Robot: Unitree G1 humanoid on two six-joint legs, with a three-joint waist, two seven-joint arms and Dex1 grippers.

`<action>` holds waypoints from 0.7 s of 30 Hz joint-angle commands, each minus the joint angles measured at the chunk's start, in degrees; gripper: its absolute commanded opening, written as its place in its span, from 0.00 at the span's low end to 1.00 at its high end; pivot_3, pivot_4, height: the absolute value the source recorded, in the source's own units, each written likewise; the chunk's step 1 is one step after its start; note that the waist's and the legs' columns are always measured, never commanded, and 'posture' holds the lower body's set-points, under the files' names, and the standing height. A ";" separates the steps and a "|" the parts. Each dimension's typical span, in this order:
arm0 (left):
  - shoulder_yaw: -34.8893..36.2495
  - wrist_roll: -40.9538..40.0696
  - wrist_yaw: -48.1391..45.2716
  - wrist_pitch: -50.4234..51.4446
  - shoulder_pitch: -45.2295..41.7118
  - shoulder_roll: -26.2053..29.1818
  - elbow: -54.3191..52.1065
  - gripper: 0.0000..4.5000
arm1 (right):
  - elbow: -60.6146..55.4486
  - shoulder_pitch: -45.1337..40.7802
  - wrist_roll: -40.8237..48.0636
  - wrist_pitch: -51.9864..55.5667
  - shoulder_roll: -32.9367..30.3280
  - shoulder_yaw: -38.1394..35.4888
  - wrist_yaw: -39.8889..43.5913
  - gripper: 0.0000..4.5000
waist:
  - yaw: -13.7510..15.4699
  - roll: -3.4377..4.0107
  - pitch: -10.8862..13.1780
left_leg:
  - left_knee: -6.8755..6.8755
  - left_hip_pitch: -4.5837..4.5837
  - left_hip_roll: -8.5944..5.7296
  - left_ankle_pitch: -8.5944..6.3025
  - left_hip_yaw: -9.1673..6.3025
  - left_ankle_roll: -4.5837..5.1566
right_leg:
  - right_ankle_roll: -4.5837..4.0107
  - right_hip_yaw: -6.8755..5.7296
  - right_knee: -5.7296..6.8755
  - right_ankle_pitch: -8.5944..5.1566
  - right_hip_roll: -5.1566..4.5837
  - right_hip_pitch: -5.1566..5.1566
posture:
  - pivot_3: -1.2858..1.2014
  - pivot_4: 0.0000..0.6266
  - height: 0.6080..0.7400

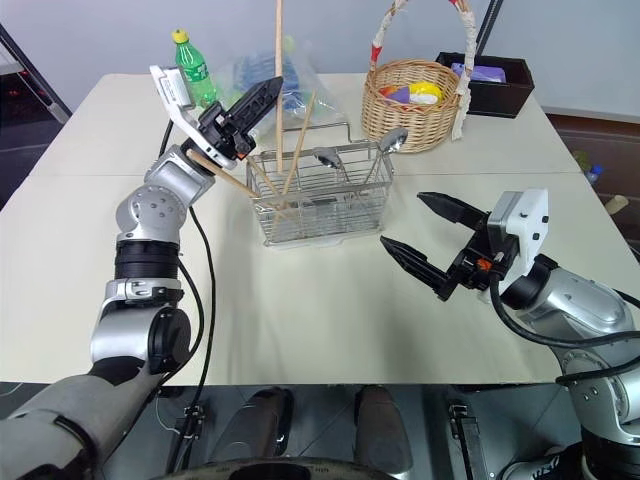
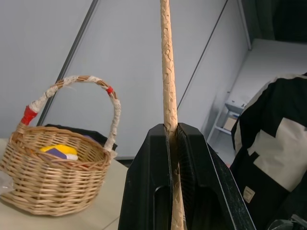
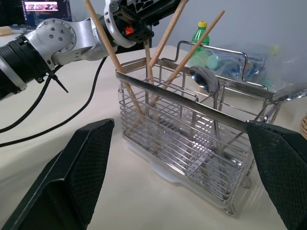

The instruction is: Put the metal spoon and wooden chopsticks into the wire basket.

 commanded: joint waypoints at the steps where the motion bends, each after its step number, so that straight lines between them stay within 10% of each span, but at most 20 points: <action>1: -0.24 0.75 -0.61 -1.71 0.29 0.65 -1.47 0.01 | -1.26 -1.03 -0.01 -1.19 0.29 -0.55 -0.08 1.00 | -0.03 0.00 0.00 | 0.00 0.00 0.00 0.00 0.00 0.00 | 0.00 0.00 0.00 0.00 0.00 0.00 | 0.52 0.24 1.00; 10: -0.29 1.09 -0.63 -2.02 1.53 1.00 -2.27 0.01 | -1.16 -2.11 -0.32 -0.98 0.64 0.08 -0.15 1.00 | -0.18 0.01 0.00 | 0.00 0.01 0.00 0.00 0.00 0.00 | 0.00 0.00 0.01 0.00 0.00 0.00 | 0.52 0.24 1.00; 15: -0.24 0.71 -0.77 -1.30 1.48 1.45 -2.88 0.44 | -0.70 -2.20 -0.40 -1.17 0.49 0.10 0.27 1.00 | -0.20 0.01 -0.01 | -0.01 0.02 0.00 0.00 0.00 0.00 | 0.00 0.00 0.01 0.00 0.00 0.00 | 0.52 0.24 1.00; 21: 0.71 -0.43 0.36 -0.78 0.42 1.90 -3.60 0.44 | -0.46 -2.62 -0.73 -1.11 0.54 0.51 0.59 1.00 | -0.19 0.01 0.00 | -0.01 0.02 0.01 0.00 0.00 0.00 | 0.00 0.00 0.01 0.00 0.00 -0.01 | 0.52 0.24 1.00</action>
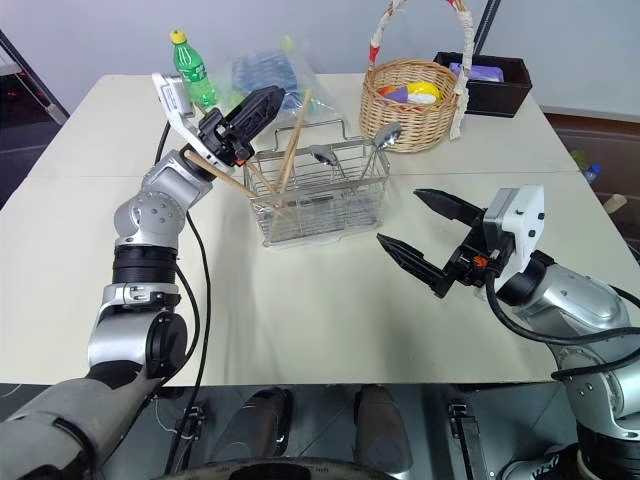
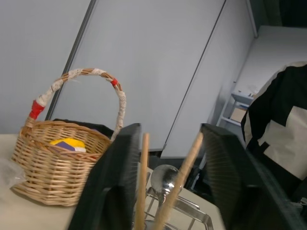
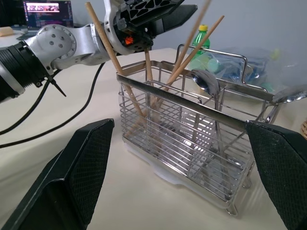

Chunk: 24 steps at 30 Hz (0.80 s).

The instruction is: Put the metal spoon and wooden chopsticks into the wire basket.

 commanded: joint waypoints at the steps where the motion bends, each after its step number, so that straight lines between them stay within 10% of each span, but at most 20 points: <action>1: 1.75 -1.96 1.11 0.40 -1.39 0.84 -3.12 0.44 | -0.71 -1.05 0.15 -1.09 0.17 -0.34 0.33 1.00 | 0.00 0.00 0.00 | 0.00 0.00 0.00 0.00 0.00 0.00 | 0.00 0.00 0.00 0.00 0.00 0.00 | 0.52 0.24 1.00; 24: 7.56 -7.80 11.27 1.60 -10.77 6.13 -7.87 0.44 | 3.40 -5.51 -2.90 -2.61 1.56 2.64 1.14 1.00 | 0.07 0.00 0.00 | 0.00 -0.01 0.00 0.00 -0.01 0.00 | 0.00 0.00 -0.01 0.00 0.00 -0.01 | 0.52 0.24 1.00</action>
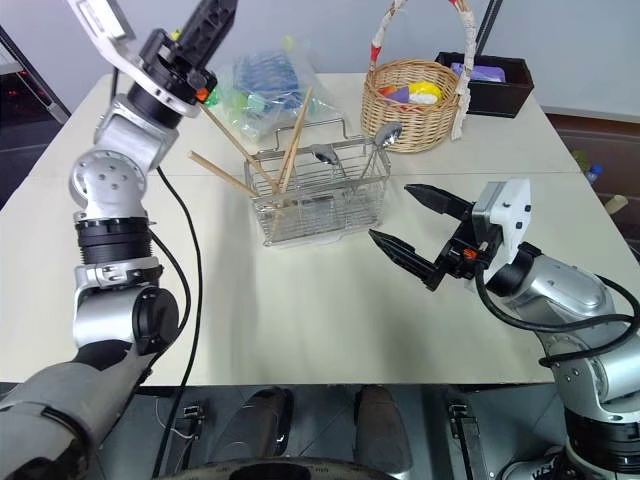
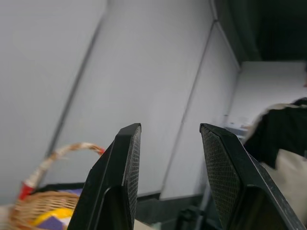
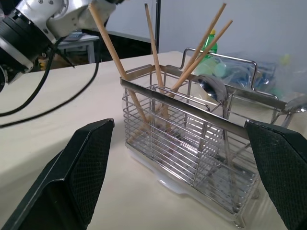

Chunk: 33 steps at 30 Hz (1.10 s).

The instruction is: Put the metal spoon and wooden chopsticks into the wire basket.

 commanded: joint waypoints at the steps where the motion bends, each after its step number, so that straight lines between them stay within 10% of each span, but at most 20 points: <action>1: 2.46 2.20 3.67 -3.66 -3.10 3.23 -0.05 0.44 | 1.17 -1.93 -1.64 -2.51 0.43 -0.68 0.08 1.00 | 0.00 0.00 0.00 | 0.00 0.00 0.00 0.00 0.00 0.00 | 0.00 0.00 0.00 0.00 0.00 0.00 | 0.52 0.24 1.00; 14: 3.81 13.96 17.53 -4.16 10.16 15.95 -7.36 0.44 | 16.19 -5.26 -12.49 -11.19 3.77 -3.13 -5.14 1.00 | -0.13 0.01 0.01 | -0.05 0.00 0.00 0.00 0.00 -0.01 | 0.00 0.02 0.02 0.00 0.00 -0.05 | 0.52 0.24 1.00; 33: 11.56 -10.67 19.23 16.55 43.48 18.94 -41.25 0.44 | 13.98 1.88 -11.72 -10.89 7.19 -3.24 -4.76 1.00 | -0.04 0.09 0.02 | -0.05 0.04 0.02 0.00 0.00 -0.01 | -0.05 0.08 0.22 -0.02 0.00 -0.10 | 0.52 0.24 1.00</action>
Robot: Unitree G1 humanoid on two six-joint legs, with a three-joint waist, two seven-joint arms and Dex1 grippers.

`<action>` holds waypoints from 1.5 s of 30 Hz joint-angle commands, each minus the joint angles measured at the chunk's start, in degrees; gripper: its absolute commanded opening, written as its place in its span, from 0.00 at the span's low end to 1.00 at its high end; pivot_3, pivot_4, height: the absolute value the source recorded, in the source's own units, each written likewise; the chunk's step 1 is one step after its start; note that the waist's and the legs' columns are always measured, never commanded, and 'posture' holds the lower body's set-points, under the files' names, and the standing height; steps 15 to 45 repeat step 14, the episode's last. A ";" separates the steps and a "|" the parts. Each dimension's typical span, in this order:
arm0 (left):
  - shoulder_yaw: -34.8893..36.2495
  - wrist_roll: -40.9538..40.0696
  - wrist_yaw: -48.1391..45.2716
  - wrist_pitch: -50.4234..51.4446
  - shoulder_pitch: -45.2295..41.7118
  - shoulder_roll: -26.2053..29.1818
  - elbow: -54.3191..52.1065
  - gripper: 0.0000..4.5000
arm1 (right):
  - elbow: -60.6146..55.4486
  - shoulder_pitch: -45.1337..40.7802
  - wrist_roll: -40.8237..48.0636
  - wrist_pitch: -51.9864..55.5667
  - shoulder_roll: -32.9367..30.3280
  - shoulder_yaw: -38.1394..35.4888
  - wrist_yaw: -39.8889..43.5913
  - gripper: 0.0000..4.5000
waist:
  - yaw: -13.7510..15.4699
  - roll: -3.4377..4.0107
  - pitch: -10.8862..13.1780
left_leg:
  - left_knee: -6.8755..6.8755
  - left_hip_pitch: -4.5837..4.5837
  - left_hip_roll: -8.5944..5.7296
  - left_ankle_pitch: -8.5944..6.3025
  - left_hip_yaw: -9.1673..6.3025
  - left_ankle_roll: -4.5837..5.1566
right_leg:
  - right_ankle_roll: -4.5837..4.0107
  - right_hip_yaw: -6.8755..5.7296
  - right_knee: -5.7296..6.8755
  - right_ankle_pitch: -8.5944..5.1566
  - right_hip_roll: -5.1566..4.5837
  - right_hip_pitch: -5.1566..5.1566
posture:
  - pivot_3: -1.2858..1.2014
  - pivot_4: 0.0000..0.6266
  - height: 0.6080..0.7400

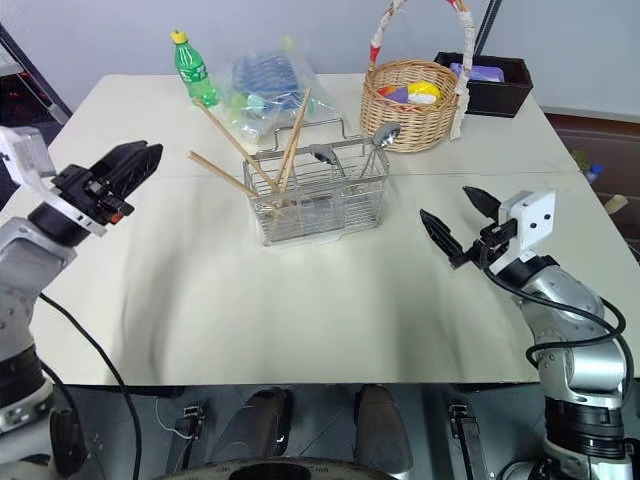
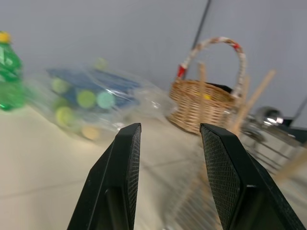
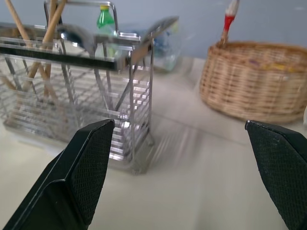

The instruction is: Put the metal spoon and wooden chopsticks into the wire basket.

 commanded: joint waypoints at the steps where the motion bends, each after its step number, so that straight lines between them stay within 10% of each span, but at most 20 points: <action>1: 2.45 -3.65 0.82 0.79 2.64 1.02 -3.83 0.44 | -3.80 1.39 1.49 0.23 0.46 -0.99 0.07 1.00 | -0.05 0.02 -0.01 | 0.00 0.02 0.00 0.00 0.00 0.00 | 0.00 0.00 0.00 0.00 0.00 0.01 | 0.52 0.24 1.00; 45: 0.87 -3.13 0.96 -2.59 14.41 -1.98 -6.87 0.44 | -8.60 4.99 2.13 1.96 2.01 -0.11 -1.48 1.00 | 0.07 0.09 -0.04 | -0.04 0.05 0.01 -0.01 0.02 0.01 | -0.07 0.01 -0.03 -0.04 0.00 0.04 | 0.52 0.24 1.00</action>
